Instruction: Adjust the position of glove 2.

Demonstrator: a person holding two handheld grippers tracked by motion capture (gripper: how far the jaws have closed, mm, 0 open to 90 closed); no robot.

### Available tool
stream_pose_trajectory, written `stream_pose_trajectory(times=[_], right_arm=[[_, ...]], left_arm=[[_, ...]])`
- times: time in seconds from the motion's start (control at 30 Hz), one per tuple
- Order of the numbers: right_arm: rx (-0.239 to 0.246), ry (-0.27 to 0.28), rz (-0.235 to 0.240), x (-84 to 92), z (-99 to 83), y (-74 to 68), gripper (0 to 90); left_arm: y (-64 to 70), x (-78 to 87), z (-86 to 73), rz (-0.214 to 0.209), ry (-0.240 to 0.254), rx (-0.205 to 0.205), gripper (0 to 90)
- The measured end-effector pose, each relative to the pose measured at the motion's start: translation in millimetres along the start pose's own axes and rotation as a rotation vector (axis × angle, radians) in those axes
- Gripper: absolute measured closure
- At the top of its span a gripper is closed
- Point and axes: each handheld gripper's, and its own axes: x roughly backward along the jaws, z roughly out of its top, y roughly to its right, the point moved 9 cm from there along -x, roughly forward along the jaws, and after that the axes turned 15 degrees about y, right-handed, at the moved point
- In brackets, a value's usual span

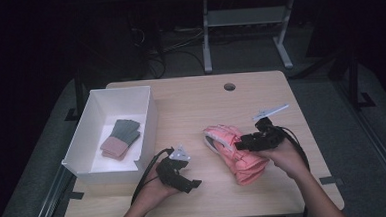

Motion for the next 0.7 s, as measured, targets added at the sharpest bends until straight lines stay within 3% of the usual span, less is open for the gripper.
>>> stream_pose_trajectory(times=[0.1,0.2,0.27,0.4,0.47,0.7], right_arm=[[0.021,0.044,-0.006,10.1,8.2,2.1,46.9],[0.043,0.087,-0.02,22.5,11.7,7.9,54.0],[0.048,0.1,-0.032,32.0,9.9,12.4,66.3],[0.068,0.117,-0.084,51.4,-1.9,26.7,89.5],[0.077,0.122,-0.108,60.6,-10.0,35.4,90.0],[0.086,0.091,-0.138,74.6,-46.5,50.8,90.0]], left_arm=[[-0.2,1.6,1.2,0.001,0.004,0.001,16.2],[0.6,5.5,5.0,-0.003,0.025,-0.002,27.4],[0.7,8.1,8.5,-0.009,0.047,0.012,39.9],[1.6,13.3,14.0,-0.04,0.063,0.041,76.4],[1.8,14.7,17.0,-0.043,0.064,0.049,89.7],[2.1,5.5,25.5,-0.026,0.056,0.049,89.8]])
